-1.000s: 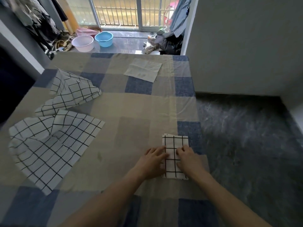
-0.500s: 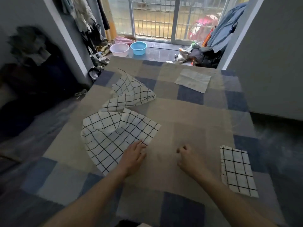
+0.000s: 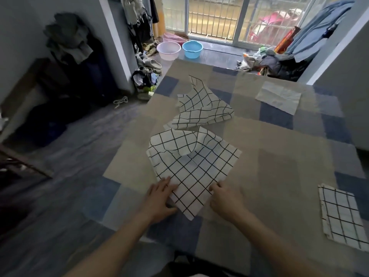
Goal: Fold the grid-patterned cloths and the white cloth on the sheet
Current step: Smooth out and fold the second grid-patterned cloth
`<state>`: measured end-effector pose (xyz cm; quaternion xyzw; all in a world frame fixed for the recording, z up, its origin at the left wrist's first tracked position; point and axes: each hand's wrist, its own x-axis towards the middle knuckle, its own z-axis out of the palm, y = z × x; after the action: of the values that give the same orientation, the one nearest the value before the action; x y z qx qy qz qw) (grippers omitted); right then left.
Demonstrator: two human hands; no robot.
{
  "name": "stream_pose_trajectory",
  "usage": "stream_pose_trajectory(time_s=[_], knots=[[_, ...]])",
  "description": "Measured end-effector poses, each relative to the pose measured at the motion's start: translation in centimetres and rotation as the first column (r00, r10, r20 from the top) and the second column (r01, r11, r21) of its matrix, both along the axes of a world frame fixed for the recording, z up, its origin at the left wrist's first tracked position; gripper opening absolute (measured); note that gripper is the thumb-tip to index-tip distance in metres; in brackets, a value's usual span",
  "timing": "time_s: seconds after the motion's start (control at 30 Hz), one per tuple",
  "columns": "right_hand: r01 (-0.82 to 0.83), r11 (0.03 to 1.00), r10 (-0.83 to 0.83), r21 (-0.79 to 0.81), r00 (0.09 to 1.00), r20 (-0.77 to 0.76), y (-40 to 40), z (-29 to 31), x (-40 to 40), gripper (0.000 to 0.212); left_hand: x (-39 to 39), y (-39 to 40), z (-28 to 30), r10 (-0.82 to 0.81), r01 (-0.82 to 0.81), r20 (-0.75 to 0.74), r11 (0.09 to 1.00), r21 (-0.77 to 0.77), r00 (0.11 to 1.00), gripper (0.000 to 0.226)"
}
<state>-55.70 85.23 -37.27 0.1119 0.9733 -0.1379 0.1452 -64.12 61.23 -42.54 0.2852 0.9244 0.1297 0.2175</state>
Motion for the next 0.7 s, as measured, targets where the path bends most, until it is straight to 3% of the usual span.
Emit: stream_pose_trajectory(time_s=[0.2, 0.33, 0.47, 0.53, 0.7], knots=[[-0.035, 0.999, 0.034, 0.027, 0.999, 0.017, -0.2, 0.4, -0.9, 0.050, 0.0, 1.3, 1.9, 0.064, -0.065, -0.090, 0.998, -0.014, 0.994, 0.044], [0.002, 1.000, -0.001, -0.030, 1.000, 0.018, -0.4, -0.2, -0.7, 0.034, 0.2, 2.8, 3.6, 0.006, -0.013, -0.165, 0.999, -0.039, 0.986, 0.018], [0.162, 0.986, -0.164, -0.042, 0.986, -0.042, 1.2, -0.5, -0.3, 0.027, 1.8, 5.6, 5.5, -0.111, 0.111, 0.045, 0.994, 0.020, 0.993, 0.012], [0.314, 0.936, -0.327, -0.161, 0.943, -0.063, 2.2, -0.4, -0.1, 0.029, 3.3, 7.2, 5.9, -0.193, 0.193, 0.110, 0.981, 0.009, 0.975, 0.011], [0.527, 0.770, -0.563, -0.360, 0.827, 0.007, 4.4, 0.1, 0.2, 0.064, 6.1, 11.1, 6.2, -0.323, 0.310, 0.247, 0.946, 0.093, 0.913, 0.009]])
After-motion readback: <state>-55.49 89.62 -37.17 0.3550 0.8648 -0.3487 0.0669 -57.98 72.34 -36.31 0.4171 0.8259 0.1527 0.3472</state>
